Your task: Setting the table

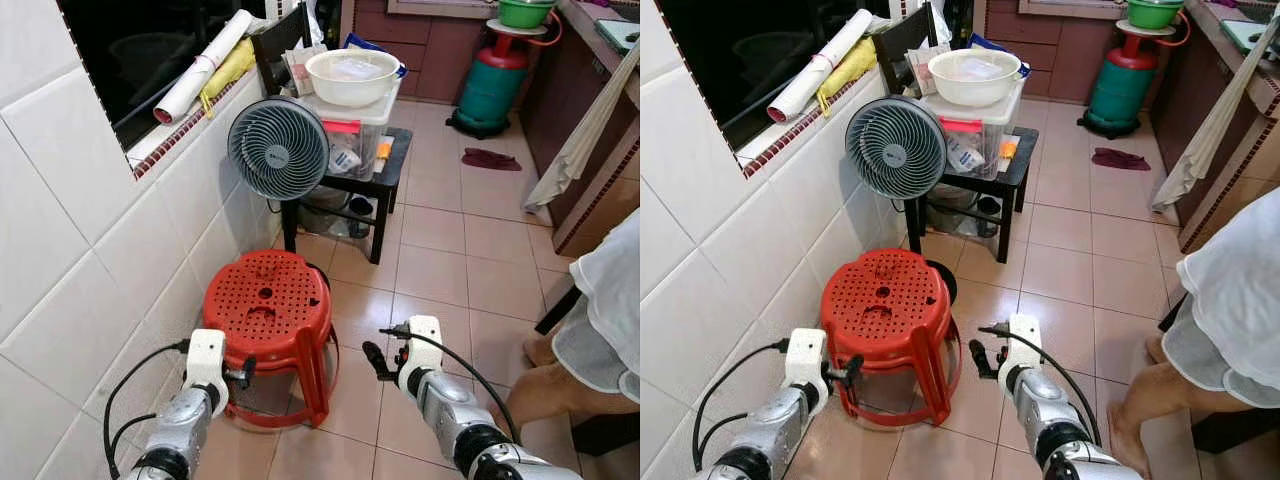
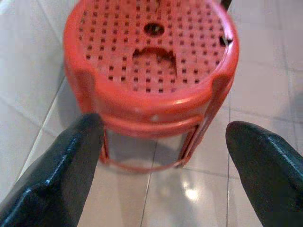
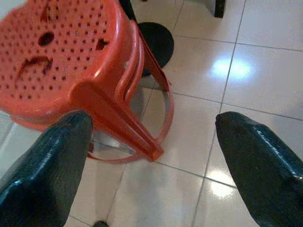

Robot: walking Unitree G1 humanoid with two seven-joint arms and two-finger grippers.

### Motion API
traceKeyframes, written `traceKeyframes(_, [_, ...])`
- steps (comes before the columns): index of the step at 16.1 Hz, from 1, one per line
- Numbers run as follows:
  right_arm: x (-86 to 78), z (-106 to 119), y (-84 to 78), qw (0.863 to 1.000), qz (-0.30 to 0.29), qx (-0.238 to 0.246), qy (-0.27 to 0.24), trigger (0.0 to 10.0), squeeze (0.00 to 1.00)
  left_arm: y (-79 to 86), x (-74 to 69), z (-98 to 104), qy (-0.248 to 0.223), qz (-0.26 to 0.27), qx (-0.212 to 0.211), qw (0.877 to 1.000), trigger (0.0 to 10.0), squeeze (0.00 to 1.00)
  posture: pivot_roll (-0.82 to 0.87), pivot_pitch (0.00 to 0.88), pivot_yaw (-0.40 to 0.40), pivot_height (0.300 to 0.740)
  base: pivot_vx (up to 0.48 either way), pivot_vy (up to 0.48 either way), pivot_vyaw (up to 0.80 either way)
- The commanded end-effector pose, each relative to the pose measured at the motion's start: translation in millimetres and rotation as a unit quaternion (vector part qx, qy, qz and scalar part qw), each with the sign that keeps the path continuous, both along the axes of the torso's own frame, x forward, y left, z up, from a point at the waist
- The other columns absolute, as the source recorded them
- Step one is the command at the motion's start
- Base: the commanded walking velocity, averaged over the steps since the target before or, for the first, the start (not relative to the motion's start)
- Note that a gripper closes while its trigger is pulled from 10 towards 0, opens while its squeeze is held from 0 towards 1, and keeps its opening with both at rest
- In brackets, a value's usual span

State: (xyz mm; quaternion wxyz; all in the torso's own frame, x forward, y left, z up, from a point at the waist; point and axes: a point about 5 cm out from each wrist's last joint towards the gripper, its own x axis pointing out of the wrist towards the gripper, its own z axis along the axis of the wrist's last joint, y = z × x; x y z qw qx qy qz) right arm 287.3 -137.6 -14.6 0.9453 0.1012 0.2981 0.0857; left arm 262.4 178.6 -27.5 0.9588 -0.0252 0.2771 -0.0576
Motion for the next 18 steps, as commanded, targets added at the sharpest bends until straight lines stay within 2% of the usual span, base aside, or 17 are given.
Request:
traceKeyframes(1, [8.0, 9.0, -3.9, 1.0, -0.006, 0.015, -0.024, 10.0, 0.0, 9.4, -2.5, 1.3, -0.011, 0.009, -0.002, 1.0, 10.0, 0.0, -0.08, 0.021, 0.022, 0.74, 0.0, 0.0, 0.0])
traceKeyframes(4, [11.0, 16.3, -10.3, 0.998, 0.002, 0.004, -0.061, 10.0, 0.0, 18.1, -12.6, 5.0, -0.052, 0.005, -0.005, 0.999, 10.0, 0.0, -0.08, 0.037, 0.022, 0.74, 0.0, 0.0, 0.0])
traceKeyframes(5, [8.4, 16.7, -15.4, 0.998, 0.007, 0.019, -0.063, 10.0, 0.0, 20.7, -19.0, 7.9, -0.072, -0.004, 0.005, 0.997, 10.0, 0.0, -0.08, 0.043, 0.021, 0.74, 0.0, 0.0, 0.0])
traceKeyframes(8, [-1.3, 19.3, -25.3, 0.995, 0.012, 0.035, -0.09, 10.0, 0.0, 23.5, -29.6, 12.0, -0.093, -0.002, 0.002, 0.996, 10.0, 0.0, -0.08, 0.044, 0.02, 0.74, 0.0, 0.0, 0.0])
traceKeyframes(10, [-18.4, 17.6, -33.3, 0.994, 0.018, 0.037, -0.105, 10.0, 0.0, 28.1, -46.2, 15.6, -0.101, 0.01, 0.0, 0.995, 10.0, 0.0, -0.07, 0.05, 0.014, 0.74, 0.0, 0.0, 0.0])
traceKeyframes(12, [-27.1, 17.2, -34.5, 0.993, 0.011, 0.041, -0.109, 10.0, 0.0, 30.8, -55.5, 12.1, -0.091, 0.027, -0.013, 0.995, 10.0, 0.0, -0.08, 0.049, 0.005, 0.74, 0.0, 0.0, 0.0])
traceKeyframes(13, [-32.2, 17.1, -34.6, 0.993, 0.0, 0.045, -0.112, 10.0, 0.0, 31.7, -58.4, 12.4, -0.096, 0.022, -0.007, 0.995, 10.0, 0.0, -0.08, 0.049, 0.005, 0.74, 0.0, 0.0, 0.0])
traceKeyframes(14, [-35.1, 19.0, -33.7, 0.992, 0.01, 0.031, -0.123, 10.0, 0.0, 31.5, -59.4, 12.4, -0.098, 0.021, -0.005, 0.995, 10.0, 0.0, -0.08, 0.051, -0.003, 0.74, 0.0, 0.0, 0.0])
traceKeyframes(18, [-41.2, 25.0, -26.8, 0.991, 0.004, 0.039, -0.125, 10.0, 0.0, 29.7, -61.4, 12.3, -0.1, 0.018, -0.011, 0.995, 10.0, 0.0, -0.08, 0.05, -0.008, 0.74, 0.0, 0.0, 0.0])
